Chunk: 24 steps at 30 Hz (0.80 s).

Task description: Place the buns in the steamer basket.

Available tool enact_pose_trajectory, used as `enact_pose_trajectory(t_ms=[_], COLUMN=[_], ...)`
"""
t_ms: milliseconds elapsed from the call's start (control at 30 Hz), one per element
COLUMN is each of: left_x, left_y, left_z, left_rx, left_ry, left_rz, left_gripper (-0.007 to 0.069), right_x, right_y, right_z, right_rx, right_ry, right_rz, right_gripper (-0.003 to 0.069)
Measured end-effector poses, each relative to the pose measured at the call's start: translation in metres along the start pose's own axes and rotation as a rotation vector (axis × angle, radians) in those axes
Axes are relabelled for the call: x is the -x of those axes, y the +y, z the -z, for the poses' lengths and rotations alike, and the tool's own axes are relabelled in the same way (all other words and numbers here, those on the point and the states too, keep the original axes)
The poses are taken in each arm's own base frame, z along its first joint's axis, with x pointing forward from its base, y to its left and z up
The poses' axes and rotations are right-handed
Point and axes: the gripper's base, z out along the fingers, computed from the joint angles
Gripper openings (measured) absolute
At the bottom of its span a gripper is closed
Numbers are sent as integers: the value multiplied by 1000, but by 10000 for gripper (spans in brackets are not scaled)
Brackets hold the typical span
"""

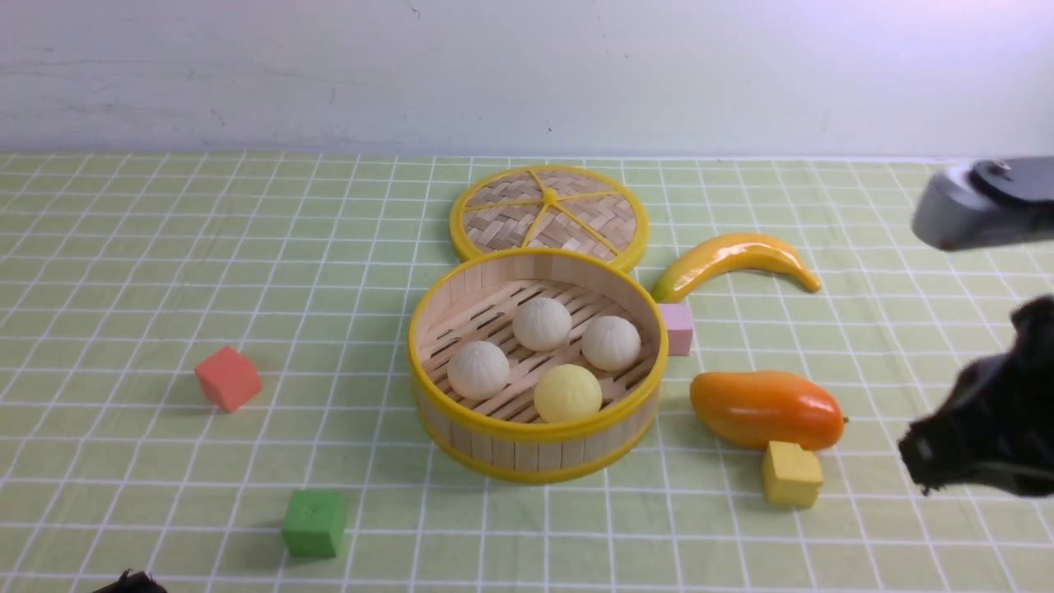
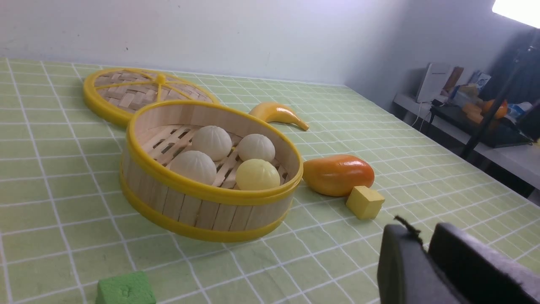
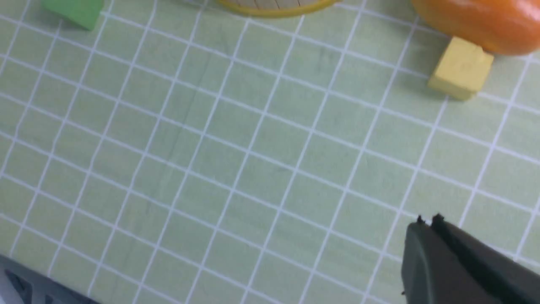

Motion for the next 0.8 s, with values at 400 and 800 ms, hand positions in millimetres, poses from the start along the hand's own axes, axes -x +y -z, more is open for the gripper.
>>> enact_pose_trajectory(t_ms=[400,800], left_x=[0,-2], left_y=[0,0], left_z=[0,0], left_rx=[-1,-3], left_ry=[3,21], left_rz=[0,0], left_gripper=[102,113], right_x=[-50,-186], right_y=[-19,-73], right_z=[28,-63], right_rx=[-93,-331], right_ry=[-187,-854], right_rz=[57,15], right_gripper=[-18,-18])
